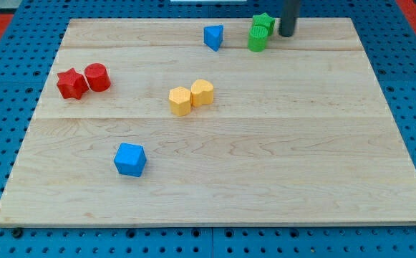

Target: Push the green circle into the green star

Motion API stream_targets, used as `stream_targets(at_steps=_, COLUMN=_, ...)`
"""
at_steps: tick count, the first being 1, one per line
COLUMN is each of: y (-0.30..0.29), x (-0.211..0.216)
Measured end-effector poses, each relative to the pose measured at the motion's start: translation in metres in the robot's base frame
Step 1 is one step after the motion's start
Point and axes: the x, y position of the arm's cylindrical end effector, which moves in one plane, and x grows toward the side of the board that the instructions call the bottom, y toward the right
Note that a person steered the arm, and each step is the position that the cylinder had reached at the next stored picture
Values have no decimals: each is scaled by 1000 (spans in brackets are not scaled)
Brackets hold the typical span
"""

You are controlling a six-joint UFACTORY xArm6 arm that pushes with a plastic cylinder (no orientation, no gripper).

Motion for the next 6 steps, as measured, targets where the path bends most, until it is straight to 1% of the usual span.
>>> stream_targets(at_steps=1, y=-20, x=-42)
stream_targets(at_steps=2, y=-91, x=-18)
stream_targets(at_steps=3, y=-143, x=-18)
stream_targets(at_steps=4, y=-57, x=-11)
stream_targets(at_steps=5, y=-34, x=62)
stream_targets(at_steps=6, y=-115, x=48)
